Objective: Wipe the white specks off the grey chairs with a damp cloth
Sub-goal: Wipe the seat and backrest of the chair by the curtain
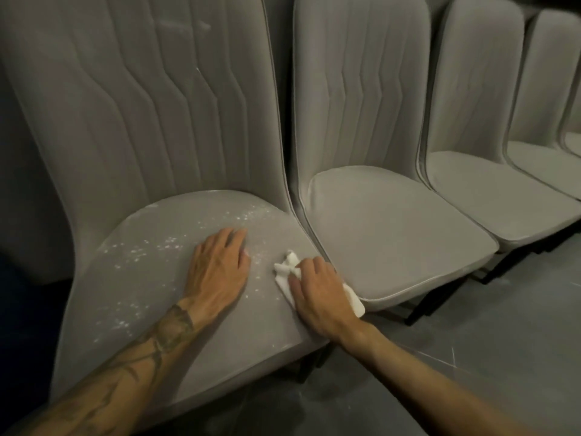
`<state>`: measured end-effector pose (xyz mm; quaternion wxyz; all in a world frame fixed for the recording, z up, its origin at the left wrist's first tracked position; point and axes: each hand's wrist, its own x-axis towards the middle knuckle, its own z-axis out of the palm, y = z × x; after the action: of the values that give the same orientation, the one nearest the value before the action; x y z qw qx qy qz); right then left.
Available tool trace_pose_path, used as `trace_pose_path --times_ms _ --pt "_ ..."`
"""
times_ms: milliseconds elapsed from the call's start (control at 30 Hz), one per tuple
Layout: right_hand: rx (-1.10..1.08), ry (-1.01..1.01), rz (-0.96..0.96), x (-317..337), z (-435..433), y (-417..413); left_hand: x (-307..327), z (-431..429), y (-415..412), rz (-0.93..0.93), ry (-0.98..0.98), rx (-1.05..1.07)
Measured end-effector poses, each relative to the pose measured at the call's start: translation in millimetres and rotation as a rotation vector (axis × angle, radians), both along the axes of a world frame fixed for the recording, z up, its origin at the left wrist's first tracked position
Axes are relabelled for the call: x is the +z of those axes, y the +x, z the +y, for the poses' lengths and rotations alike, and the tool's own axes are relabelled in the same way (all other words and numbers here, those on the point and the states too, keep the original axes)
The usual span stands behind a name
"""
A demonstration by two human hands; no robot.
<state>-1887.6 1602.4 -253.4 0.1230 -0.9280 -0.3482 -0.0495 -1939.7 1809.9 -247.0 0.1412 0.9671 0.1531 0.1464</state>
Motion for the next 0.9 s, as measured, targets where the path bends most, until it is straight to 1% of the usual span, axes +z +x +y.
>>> trace_pose_path --times_ms 100,167,233,267,333,367,400,433,500,533,567,600,667,733,767,833,900 --pt "0.035 -0.067 -0.016 -0.9 14.6 14.1 4.3 25.0 -15.9 0.019 0.018 0.007" --pt "-0.060 -0.086 -0.003 2.1 24.7 38.5 7.9 43.0 -26.3 0.028 0.011 0.039" --pt "-0.207 -0.184 -0.017 7.0 40.7 61.2 10.3 61.3 -38.1 0.062 0.009 0.094" --pt "-0.278 -0.201 -0.023 8.6 51.9 67.8 9.1 71.7 -45.0 0.070 0.004 0.124" --pt "-0.348 -0.165 -0.021 6.8 81.0 73.1 5.6 92.9 -58.2 0.064 0.000 0.187" --pt "-0.332 -0.114 -0.039 5.7 93.9 71.6 3.9 101.1 -63.5 0.067 0.010 0.206" --pt "-0.267 -0.054 -0.066 4.0 106.0 70.9 2.6 110.0 -66.9 0.078 0.022 0.218" --pt "-0.158 -0.052 -0.091 2.4 111.8 70.7 2.2 116.9 -68.7 0.093 0.024 0.224" --pt "0.033 -0.107 -0.016 1.2 113.1 81.1 0.3 129.6 -71.5 0.122 0.009 0.227" --pt "0.049 -0.120 0.025 2.2 109.8 92.4 -0.4 134.5 -71.9 0.132 0.010 0.212" --pt "0.020 -0.097 0.039 2.7 107.4 105.1 0.0 137.8 -73.0 0.136 0.013 0.196" --pt "-0.050 -0.070 0.029 4.5 107.3 116.1 1.9 140.3 -74.2 0.138 0.013 0.186" --pt "-0.169 -0.084 -0.040 5.5 122.3 125.1 3.5 145.9 -76.9 0.127 0.023 0.181" --pt "-0.207 -0.079 -0.036 3.2 152.1 117.1 1.9 152.1 -80.1 0.115 0.027 0.209" --pt "-0.179 -0.078 -0.036 -0.3 164.3 110.4 -0.1 153.6 -81.8 0.112 0.015 0.229" --pt "-0.032 -0.047 -0.073 -6.6 175.5 106.3 -5.2 154.1 -83.5 0.095 -0.017 0.265" --pt "0.090 0.003 -0.035 -6.8 166.2 114.6 -10.1 153.4 -83.1 0.065 -0.037 0.278"
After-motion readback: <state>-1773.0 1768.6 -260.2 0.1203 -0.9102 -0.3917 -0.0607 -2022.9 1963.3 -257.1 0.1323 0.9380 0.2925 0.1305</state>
